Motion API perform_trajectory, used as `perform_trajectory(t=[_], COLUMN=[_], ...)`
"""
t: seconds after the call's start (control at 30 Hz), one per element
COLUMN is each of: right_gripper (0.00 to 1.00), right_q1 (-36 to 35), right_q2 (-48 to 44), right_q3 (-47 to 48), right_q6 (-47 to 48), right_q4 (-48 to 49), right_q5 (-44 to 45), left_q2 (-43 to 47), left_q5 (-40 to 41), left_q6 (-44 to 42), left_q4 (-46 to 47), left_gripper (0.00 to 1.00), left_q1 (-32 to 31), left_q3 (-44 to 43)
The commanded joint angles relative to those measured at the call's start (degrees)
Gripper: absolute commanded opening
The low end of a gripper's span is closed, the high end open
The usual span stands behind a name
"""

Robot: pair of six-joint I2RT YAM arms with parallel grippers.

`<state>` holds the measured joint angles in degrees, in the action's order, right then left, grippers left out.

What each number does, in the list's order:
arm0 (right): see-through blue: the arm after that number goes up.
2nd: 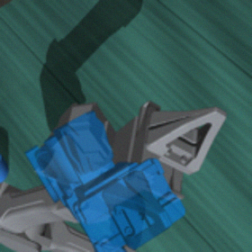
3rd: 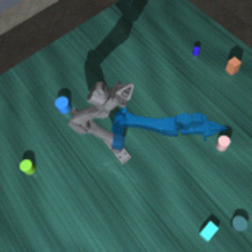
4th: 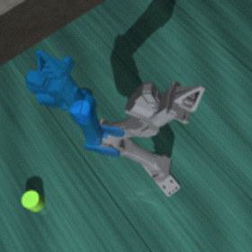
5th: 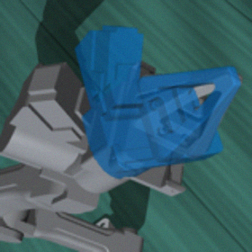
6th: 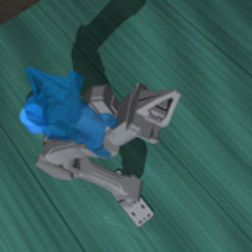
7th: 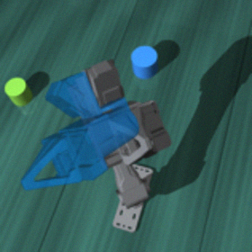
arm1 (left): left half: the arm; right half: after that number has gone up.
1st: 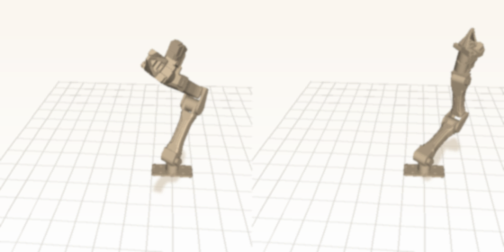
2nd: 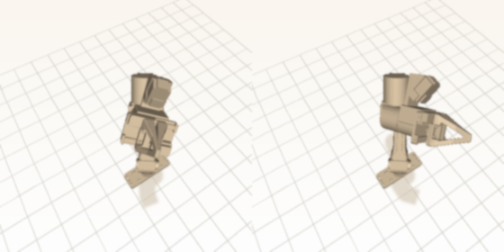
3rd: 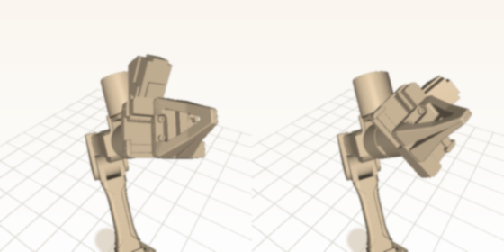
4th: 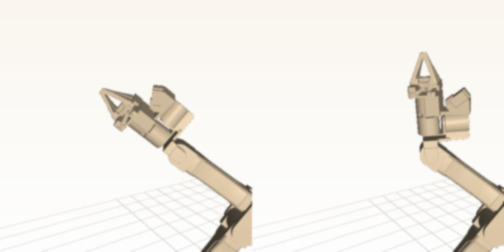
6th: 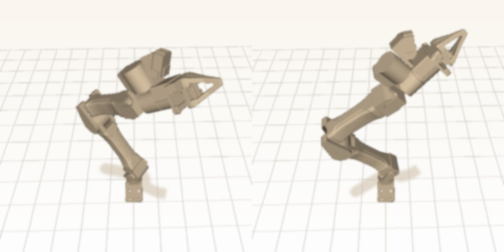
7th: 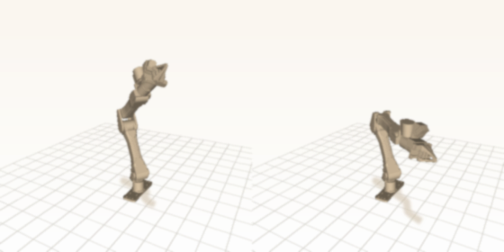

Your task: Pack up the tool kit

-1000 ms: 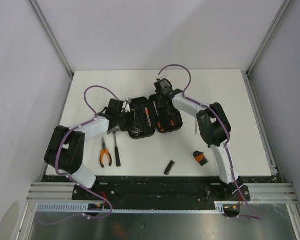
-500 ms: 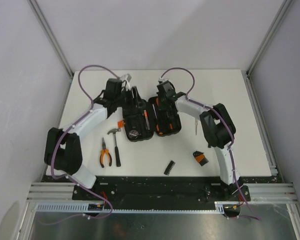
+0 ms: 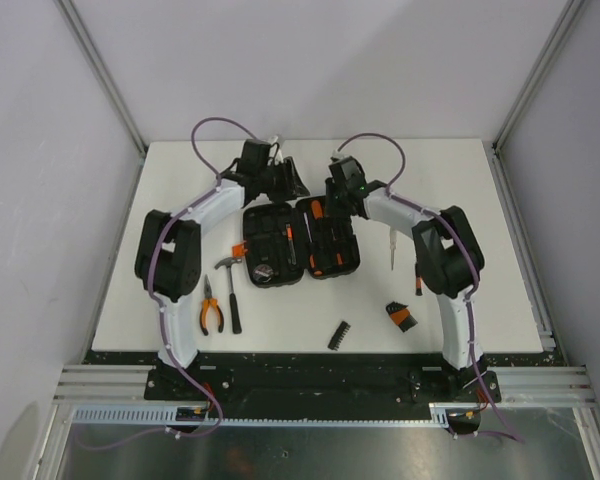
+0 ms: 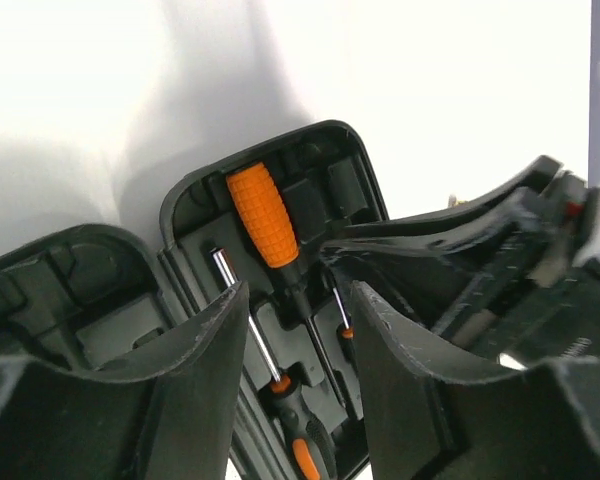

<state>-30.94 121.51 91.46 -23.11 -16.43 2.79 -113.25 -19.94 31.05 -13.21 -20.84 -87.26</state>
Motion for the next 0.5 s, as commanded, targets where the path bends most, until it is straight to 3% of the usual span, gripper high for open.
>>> perform_trajectory(t=[0.0,0.47], right_gripper=[0.26,0.10], right_q1=[1.3,-4.5], right_q2=[-7.9,-14.1], right_q3=[-0.2,-10.2], right_q6=[0.1,2.4], right_q4=[-0.5,-4.9], right_q5=[0.3,-0.4], left_q2=[-1.8,-9.9], left_q5=[-1.9,-2.5], left_q6=[-0.2,-1.3], left_q4=[0.9,0.9], left_gripper=[0.49,0.35], left_q1=[-1.5,-5.2], left_q3=[-5.5,-9.4])
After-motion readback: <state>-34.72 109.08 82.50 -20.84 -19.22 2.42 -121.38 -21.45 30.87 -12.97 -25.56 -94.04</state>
